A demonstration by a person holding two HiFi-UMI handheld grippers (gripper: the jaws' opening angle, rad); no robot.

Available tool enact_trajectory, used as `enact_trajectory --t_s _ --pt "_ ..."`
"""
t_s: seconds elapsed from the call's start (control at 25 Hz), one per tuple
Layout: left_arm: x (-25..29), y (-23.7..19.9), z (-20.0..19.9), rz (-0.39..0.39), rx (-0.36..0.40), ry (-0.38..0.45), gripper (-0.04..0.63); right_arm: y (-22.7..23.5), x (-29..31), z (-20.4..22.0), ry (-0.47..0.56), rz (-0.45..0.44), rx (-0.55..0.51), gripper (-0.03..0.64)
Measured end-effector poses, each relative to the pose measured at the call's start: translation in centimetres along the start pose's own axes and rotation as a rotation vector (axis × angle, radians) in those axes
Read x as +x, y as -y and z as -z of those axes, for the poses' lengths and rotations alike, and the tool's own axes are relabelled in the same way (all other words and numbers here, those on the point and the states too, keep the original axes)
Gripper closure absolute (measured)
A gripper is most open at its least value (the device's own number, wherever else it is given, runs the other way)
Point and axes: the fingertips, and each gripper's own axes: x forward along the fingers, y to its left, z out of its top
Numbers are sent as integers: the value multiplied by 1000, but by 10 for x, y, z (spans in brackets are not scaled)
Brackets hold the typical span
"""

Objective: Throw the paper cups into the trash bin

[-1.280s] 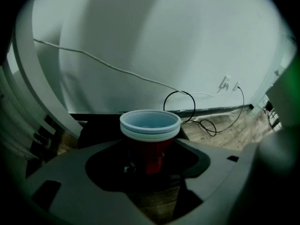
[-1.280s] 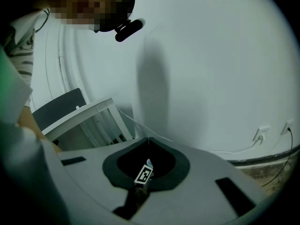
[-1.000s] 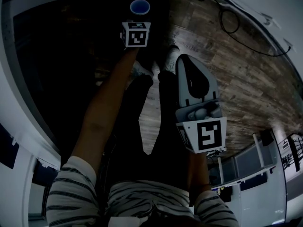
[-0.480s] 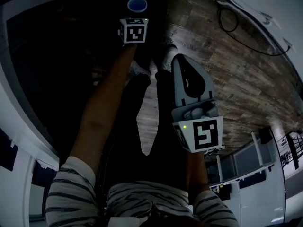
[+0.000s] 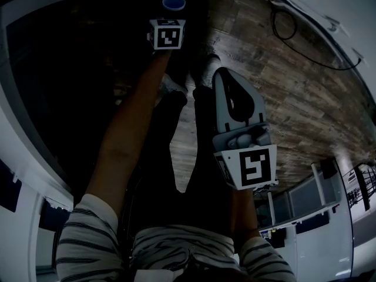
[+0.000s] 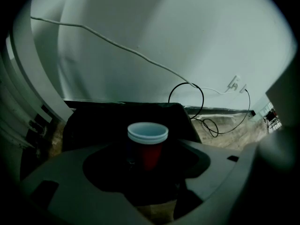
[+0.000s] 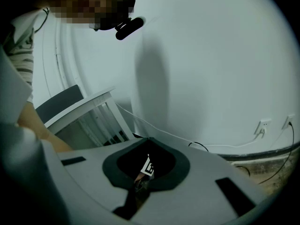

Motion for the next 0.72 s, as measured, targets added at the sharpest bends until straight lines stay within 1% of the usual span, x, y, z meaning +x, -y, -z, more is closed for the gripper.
enact_trajectory --t_s 0.28,0.48,0.6,0.72 --pt "-2 -2 3 -15 -15 1 295 -1 -1 1 1 0 1 607" --pt "-7 1 4 -10 -21 -3 296 -2 -3 -1 10 -6 -8 607" --pt "-11 2 3 -7 -32 -7 318 0 -5 1 14 -3 -20 607" --pt "-17 2 -2 -8 -37 14 348 -2 -6 -5 35 -12 -17 607"
